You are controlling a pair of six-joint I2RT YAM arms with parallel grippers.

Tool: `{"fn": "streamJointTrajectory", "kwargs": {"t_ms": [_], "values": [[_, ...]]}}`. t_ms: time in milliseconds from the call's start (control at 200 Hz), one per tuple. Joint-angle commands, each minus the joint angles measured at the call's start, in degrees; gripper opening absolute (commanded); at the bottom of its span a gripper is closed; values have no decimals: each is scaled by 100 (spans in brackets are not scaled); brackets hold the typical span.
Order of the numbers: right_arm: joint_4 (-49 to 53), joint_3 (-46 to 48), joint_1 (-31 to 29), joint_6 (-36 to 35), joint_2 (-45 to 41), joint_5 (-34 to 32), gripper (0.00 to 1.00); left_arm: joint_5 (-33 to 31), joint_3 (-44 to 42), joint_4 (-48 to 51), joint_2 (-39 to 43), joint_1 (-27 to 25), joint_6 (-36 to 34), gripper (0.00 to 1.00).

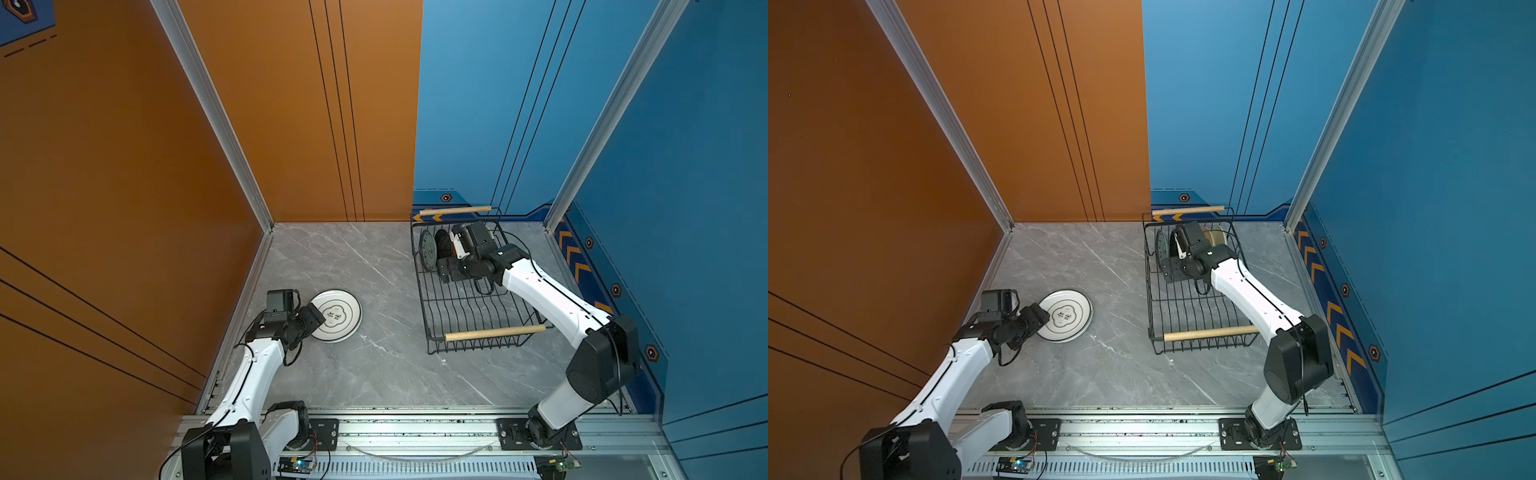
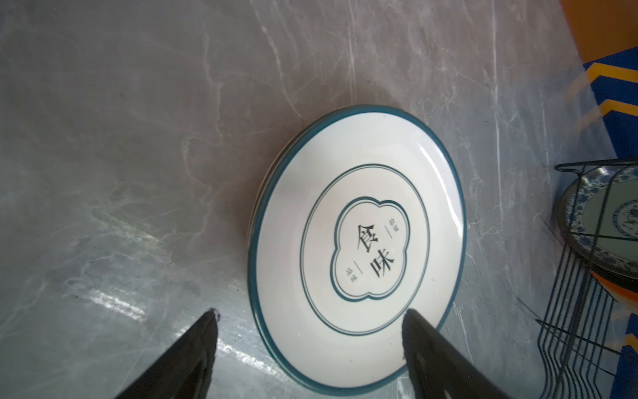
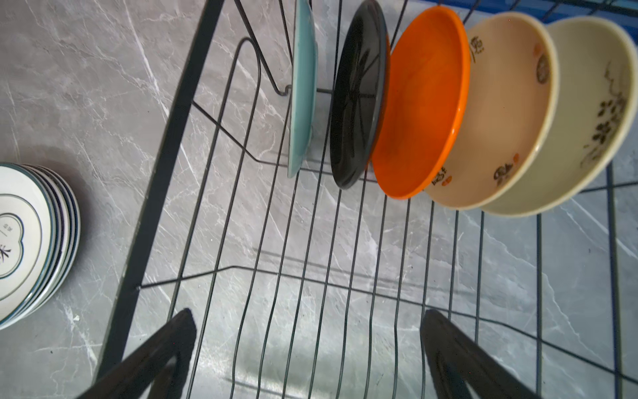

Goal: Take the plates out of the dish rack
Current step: 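Lower the plate onto the stack, open the left gripper while the right moves, then lower the right gripper into the rack toward the blue-and-white floral plate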

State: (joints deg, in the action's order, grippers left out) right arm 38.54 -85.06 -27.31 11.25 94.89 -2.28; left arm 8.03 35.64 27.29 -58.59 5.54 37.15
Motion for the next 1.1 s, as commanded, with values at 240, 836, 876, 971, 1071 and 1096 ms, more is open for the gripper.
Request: {"fn": "streamJointTrajectory", "kwargs": {"t_ms": [240, 836, 876, 971, 1071, 1096], "values": [[-199, -1054, -50, -127, 1011, 176, 86, 210, 267, 1, 404, -333, -174, 98], [-451, -2151, -11, -316, 2339, -335, 57, 23, 230, -127, 714, -549, 72, 98], [-478, -2202, -11, -342, 2358, -364, 56, -30, 241, -127, 722, -569, 84, 98], [-479, -2347, -11, -398, 2624, -476, 55, -179, 268, -127, 738, -617, 155, 98], [-495, -2432, -3, -465, 2735, -541, 55, -332, 285, -125, 715, -709, 279, 98], [-510, -2437, -2, -475, 2756, -551, 54, -329, 298, -135, 706, -731, 284, 98]]}}
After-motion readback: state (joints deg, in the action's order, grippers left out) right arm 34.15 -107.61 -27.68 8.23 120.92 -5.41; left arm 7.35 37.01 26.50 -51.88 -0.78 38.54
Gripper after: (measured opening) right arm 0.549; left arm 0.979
